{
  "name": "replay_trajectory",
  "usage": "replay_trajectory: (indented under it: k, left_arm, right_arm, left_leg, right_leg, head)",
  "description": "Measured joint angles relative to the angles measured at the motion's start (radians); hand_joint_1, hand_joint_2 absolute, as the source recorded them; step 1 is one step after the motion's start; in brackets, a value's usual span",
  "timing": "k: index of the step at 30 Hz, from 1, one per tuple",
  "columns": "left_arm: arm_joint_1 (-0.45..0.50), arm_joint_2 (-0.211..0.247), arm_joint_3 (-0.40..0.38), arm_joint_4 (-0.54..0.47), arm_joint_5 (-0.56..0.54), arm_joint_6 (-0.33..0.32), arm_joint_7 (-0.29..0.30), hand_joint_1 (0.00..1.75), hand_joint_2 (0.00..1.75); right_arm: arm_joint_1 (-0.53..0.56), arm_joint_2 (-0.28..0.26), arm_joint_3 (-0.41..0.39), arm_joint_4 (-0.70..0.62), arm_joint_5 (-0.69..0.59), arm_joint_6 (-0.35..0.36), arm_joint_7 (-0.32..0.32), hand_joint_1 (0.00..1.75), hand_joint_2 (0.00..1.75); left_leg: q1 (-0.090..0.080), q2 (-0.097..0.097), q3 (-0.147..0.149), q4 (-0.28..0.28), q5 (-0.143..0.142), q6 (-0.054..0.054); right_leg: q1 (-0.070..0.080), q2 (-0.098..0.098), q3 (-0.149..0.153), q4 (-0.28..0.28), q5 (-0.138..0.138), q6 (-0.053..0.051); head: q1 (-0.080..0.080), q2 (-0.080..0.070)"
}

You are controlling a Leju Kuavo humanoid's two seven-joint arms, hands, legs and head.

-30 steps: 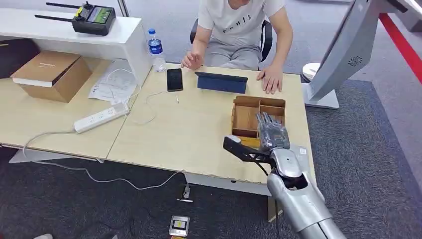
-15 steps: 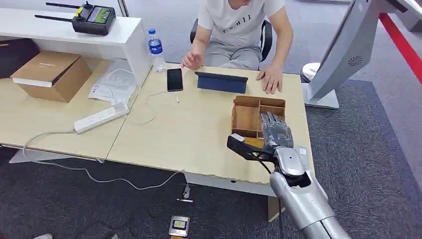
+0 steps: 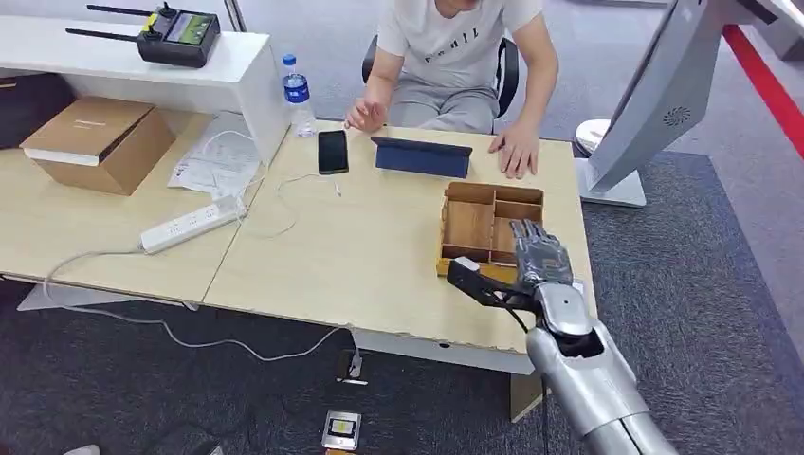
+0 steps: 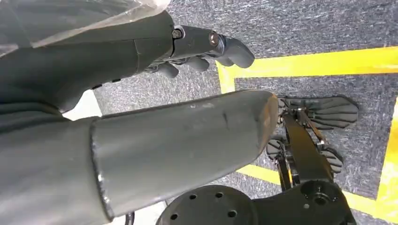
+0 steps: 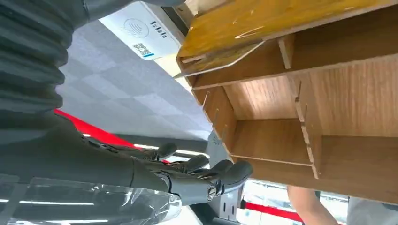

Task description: Pass the card to the sensor for recognition and then transmit it.

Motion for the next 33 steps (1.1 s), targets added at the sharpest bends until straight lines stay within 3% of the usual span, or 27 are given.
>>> replay_trajectory:
  k: [33]
  left_arm:
    - [-0.001,0.013,-0.002,0.000,-0.009,-0.016,-0.013,0.00,0.00]
  right_arm:
    - [0.020,0.019,0.010,0.023,-0.015,-0.024,-0.003,0.00,1.75]
  left_leg:
    - [0.000,0.000,0.000,0.000,0.000,0.000]
  right_leg:
    - [0.000,0.000,0.000,0.000,0.000,0.000]
  head:
    - [0.000,0.000]
